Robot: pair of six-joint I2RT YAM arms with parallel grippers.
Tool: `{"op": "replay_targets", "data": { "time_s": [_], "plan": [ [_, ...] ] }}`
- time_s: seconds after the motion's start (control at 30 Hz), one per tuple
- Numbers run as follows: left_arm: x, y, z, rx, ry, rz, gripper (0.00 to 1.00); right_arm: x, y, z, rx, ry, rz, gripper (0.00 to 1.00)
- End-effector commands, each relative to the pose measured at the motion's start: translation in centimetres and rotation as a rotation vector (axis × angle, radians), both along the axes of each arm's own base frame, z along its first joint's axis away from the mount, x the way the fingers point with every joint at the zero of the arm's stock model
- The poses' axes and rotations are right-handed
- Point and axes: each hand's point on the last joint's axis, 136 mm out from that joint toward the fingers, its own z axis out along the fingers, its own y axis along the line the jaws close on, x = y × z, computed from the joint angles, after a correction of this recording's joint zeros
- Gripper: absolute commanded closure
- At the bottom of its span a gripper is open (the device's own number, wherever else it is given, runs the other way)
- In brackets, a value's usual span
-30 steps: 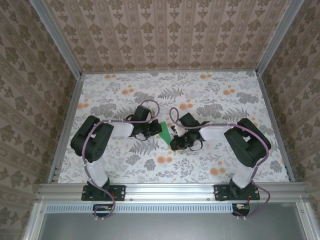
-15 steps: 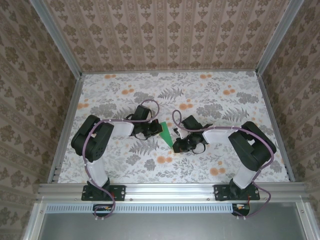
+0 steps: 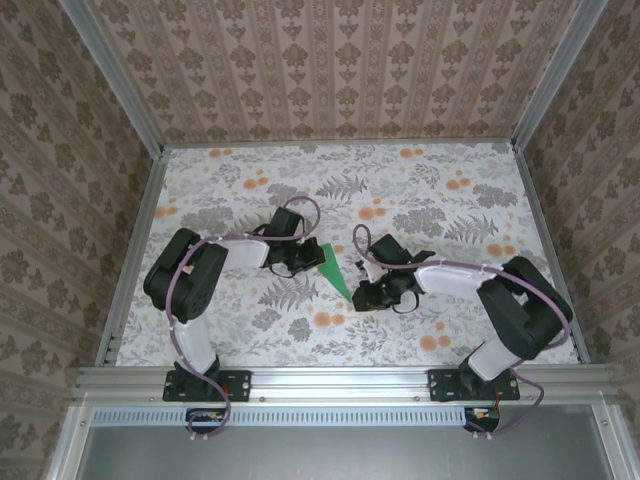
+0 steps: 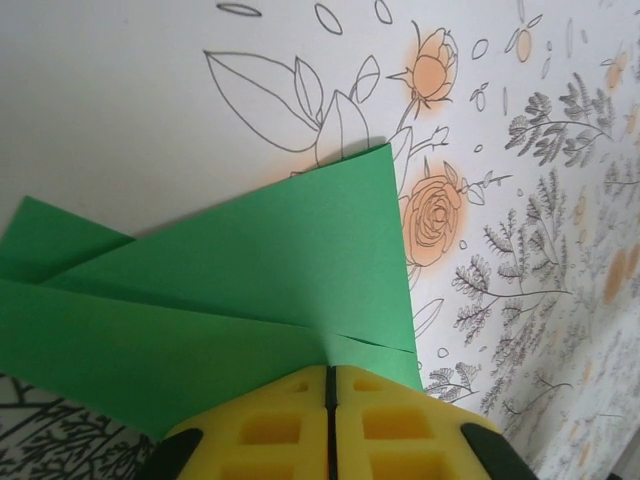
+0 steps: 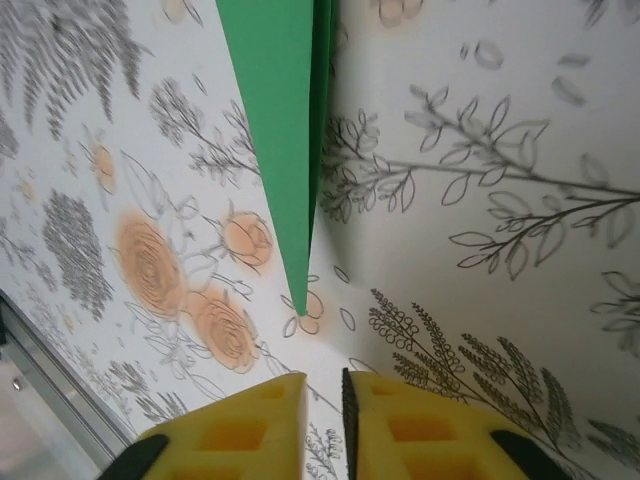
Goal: Fold a paper plane with a square sheet of paper (pick it up from the middle)
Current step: Fold the wing for the fifth time at the center of the table, then move a paper plane to the center of the table.
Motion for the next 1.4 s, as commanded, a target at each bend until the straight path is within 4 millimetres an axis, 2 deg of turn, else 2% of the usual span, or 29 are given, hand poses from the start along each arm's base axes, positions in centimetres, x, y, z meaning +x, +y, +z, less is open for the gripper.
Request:
{"op": "replay_targets", "data": {
  "time_s": [0.0, 0.07, 0.13, 0.2, 0.3, 0.43, 0.57, 0.67, 0.87, 1.0, 1.13, 1.37],
  "plan": [
    [-0.3, -0.4, 1.2, 0.063, -0.021, -0.066, 0.85, 3.0, -0.1, 3.5, -0.008, -0.154, -0.055, 0.70],
    [0.0, -1.0, 3.5, 0.054, -0.056, -0.088, 0.79, 4.5, -0.7, 4.7, -0.029, -0.232, -0.083, 0.60],
    [0.2, -0.8, 5.4, 0.065, -0.084, -0.087, 0.74, 5.9, -1.6, 5.4, -0.044, -0.288, -0.119, 0.54],
    [0.1, -0.1, 6.5, 0.103, -0.096, -0.070, 0.65, 7.2, -2.7, 5.8, -0.050, -0.323, -0.167, 0.46],
    [-0.1, 0.9, 7.7, 0.194, -0.105, -0.051, 0.60, 8.9, -4.0, 6.2, -0.033, -0.340, -0.224, 0.38],
    [-0.7, 2.1, 8.3, 0.352, -0.107, -0.041, 0.49, 10.3, -5.4, 6.1, -0.027, -0.353, -0.264, 0.31],
    [-1.7, 3.3, 8.0, 0.534, -0.094, -0.021, 0.39, 10.7, -6.5, 5.5, -0.039, -0.365, -0.306, 0.22],
    [-2.4, 2.5, 7.1, 0.551, -0.057, -0.014, 0.36, 10.8, -7.2, 4.9, -0.049, -0.367, -0.331, 0.17],
    [-2.0, 0.0, 5.3, 0.513, -0.010, 0.006, 0.39, 10.9, -7.7, 4.3, -0.050, -0.363, -0.360, 0.14],
    [-2.1, -0.4, 4.4, 0.504, 0.020, 0.023, 0.46, 10.9, -7.9, 4.0, -0.051, -0.360, -0.371, 0.14],
    [-2.5, -0.4, 4.2, 0.500, 0.047, 0.031, 0.57, 11.0, -8.3, 3.8, -0.060, -0.359, -0.383, 0.14],
    [-4.2, -0.6, 5.6, 0.416, 0.048, 0.066, 0.81, 11.2, -8.9, 3.5, -0.076, -0.354, -0.409, 0.14]
  ]
}}
